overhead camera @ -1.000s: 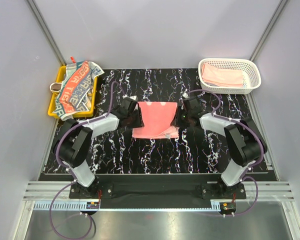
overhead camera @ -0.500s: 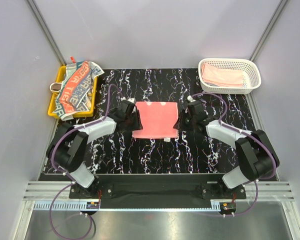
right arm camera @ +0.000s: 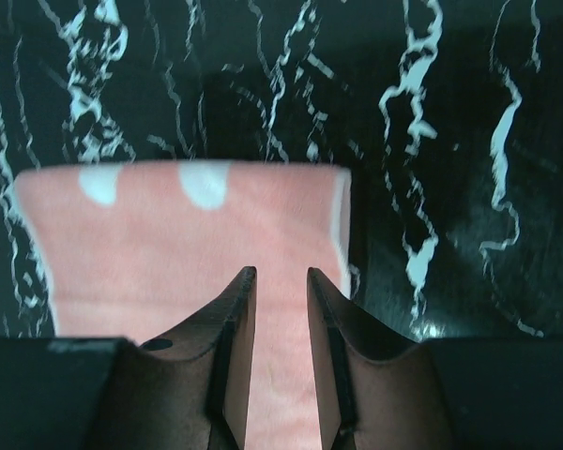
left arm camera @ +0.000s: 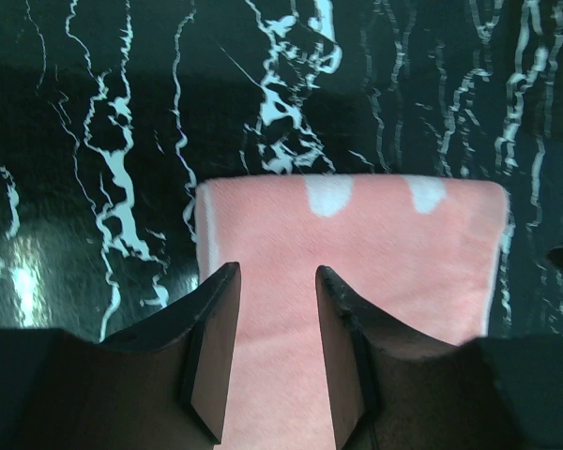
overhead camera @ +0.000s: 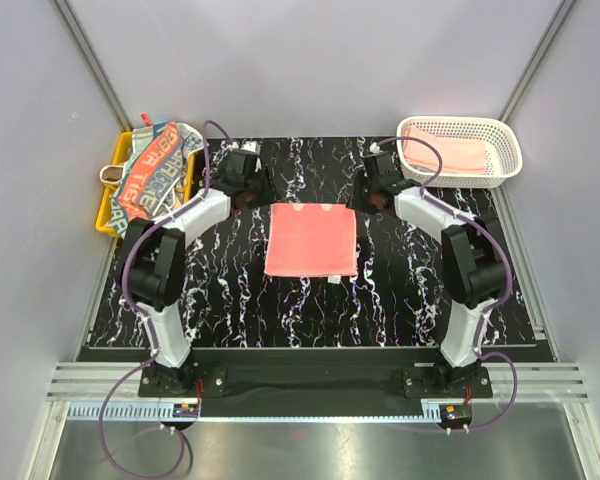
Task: Fold and stack the towels
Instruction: Fold the towel
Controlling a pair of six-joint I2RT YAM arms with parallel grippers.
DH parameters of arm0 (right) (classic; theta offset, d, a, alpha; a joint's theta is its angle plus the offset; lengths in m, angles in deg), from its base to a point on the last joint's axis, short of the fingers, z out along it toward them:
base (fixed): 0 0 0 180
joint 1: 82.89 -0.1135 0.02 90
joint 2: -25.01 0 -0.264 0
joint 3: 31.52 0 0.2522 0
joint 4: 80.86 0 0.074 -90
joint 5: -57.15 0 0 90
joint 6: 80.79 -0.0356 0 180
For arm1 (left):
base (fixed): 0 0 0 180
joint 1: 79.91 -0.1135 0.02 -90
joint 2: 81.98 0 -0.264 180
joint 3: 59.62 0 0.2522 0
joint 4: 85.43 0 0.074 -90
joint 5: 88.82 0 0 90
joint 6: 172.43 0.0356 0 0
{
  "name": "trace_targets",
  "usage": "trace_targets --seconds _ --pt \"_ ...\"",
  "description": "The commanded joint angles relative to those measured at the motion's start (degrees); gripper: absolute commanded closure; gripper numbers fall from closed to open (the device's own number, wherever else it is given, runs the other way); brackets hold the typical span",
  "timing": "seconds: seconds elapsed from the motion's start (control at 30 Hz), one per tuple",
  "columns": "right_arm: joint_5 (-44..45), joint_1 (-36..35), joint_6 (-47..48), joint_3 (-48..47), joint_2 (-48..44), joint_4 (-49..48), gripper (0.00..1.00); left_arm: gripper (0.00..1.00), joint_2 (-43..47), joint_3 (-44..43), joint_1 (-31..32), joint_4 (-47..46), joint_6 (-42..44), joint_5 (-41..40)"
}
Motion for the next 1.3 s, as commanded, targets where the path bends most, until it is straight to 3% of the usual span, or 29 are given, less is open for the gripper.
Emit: trace_targets --seconds 0.0,0.33,0.63,1.03,1.27 --pt "2.7 0.9 1.8 -7.8 5.4 6.0 0.65 0.58 -5.2 -6.8 -1.3 0.6 3.5 4.0" --pt "3.5 1.5 3.5 -16.7 14.3 9.2 0.63 0.58 -14.9 -12.9 -3.2 3.7 4.9 5.5" --pt "6.4 1.9 5.5 -22.5 20.5 11.6 0.63 0.57 -19.6 -17.8 -3.5 7.9 5.7 1.9" --pt "5.8 2.6 8.2 -22.5 22.6 8.2 0.64 0.57 -22.8 -19.6 -3.5 7.3 5.1 3.3" --pt "1.4 4.5 7.8 -21.5 23.1 5.4 0.65 0.65 -24.3 -19.6 -3.8 7.0 4.6 3.3"
